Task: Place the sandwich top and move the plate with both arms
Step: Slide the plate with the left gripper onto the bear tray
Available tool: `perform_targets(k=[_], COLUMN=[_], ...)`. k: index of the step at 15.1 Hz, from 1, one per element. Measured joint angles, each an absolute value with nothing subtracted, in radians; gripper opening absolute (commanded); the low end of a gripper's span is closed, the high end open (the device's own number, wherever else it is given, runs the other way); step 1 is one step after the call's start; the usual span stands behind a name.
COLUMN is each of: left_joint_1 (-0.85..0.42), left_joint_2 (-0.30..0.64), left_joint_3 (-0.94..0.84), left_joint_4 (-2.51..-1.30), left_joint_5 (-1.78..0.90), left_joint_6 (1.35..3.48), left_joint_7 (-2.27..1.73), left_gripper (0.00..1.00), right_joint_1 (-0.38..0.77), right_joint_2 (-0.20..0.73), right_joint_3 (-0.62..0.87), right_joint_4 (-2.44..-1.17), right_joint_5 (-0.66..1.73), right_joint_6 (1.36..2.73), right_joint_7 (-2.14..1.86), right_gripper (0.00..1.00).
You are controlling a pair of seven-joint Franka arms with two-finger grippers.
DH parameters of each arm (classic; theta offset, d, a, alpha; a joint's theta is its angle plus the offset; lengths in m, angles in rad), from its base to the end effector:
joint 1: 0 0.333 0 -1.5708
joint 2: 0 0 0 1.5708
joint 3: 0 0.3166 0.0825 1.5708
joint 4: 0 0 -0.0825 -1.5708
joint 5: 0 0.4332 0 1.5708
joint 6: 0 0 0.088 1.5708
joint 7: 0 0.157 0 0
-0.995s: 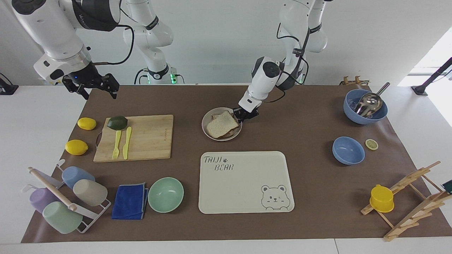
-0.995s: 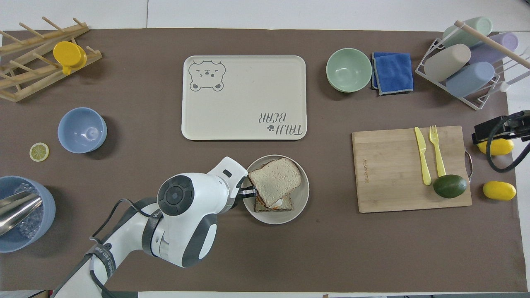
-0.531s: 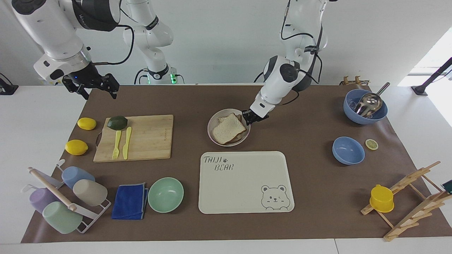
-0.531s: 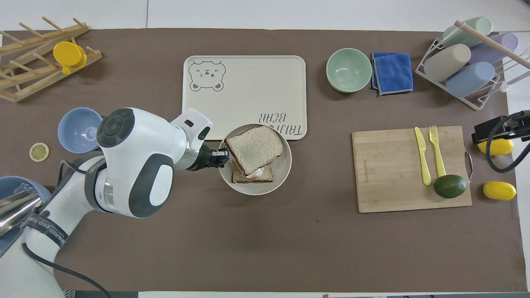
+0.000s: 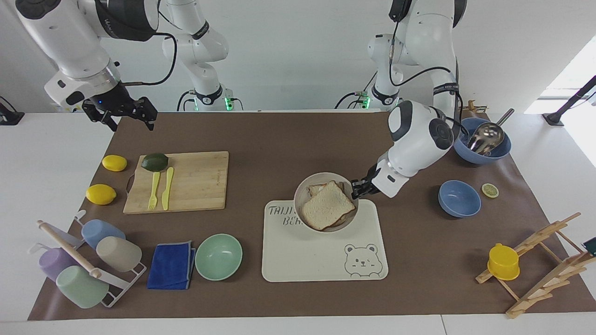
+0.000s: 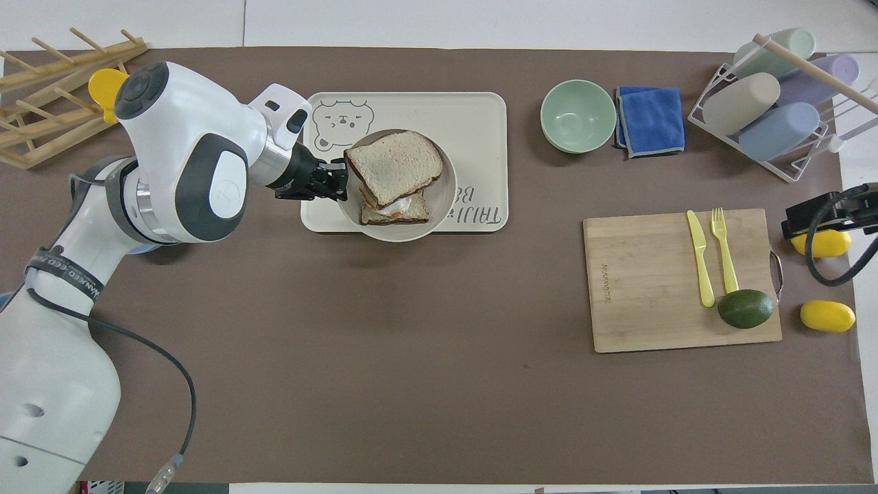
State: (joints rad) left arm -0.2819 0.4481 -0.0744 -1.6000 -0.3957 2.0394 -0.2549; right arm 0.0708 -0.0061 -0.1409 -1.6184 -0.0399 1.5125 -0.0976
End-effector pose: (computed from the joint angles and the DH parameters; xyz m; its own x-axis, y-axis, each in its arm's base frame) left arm 0.6673 -0.2848 0.3080 0.9886 0.0627 -0.1366 0.1072 -0.9310 0.3489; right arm 0.5868 -0.0479 0.5497 0.9944 0.0256 -0.1030 0.0287 -0.9992 0.0291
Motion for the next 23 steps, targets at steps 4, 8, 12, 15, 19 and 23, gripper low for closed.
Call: perform_targets(k=[4, 8, 12, 15, 19, 23], left_joint_1=[-0.268, -0.259, -0.261, -0.262, -0.262, -0.262], left_joint_2=[0.573, 0.595, 0.603, 0.603, 0.603, 0.603], left_joint_3=[-0.074, -0.074, -0.079, -0.079, -0.081, -0.082], left_joint_4=[-1.472, -1.463, -1.509, -1.529, -1.539, -1.54], left_joint_5=[-0.378, -0.377, -0.376, -0.376, -0.376, -0.376], left_joint_6=[2.035, 2.071, 2.131, 2.153, 2.177, 2.188], left_joint_7=[-0.218, -0.109, -0.044, -0.03, -0.026, -0.025], left_gripper=[0.0, 0.0, 0.0, 0.0, 0.0, 0.89], right_joint_1=[0.071, 0.071, 0.071, 0.071, 0.071, 0.071], right_joint_2=[-0.006, -0.006, -0.006, -0.006, -0.006, -0.006], right_joint_3=[-0.141, -0.141, -0.141, -0.141, -0.141, -0.141], right_joint_4=[-1.618, -1.618, -1.618, -1.618, -1.618, -1.618], right_joint_5=[-0.04, -0.04, -0.04, -0.04, -0.04, -0.04], right_joint_6=[1.512, 1.512, 1.512, 1.512, 1.512, 1.512], right_joint_7=[-0.098, -0.098, -0.098, -0.098, -0.098, -0.098], right_gripper=[1.0, 1.0, 1.0, 1.0, 1.0, 1.0])
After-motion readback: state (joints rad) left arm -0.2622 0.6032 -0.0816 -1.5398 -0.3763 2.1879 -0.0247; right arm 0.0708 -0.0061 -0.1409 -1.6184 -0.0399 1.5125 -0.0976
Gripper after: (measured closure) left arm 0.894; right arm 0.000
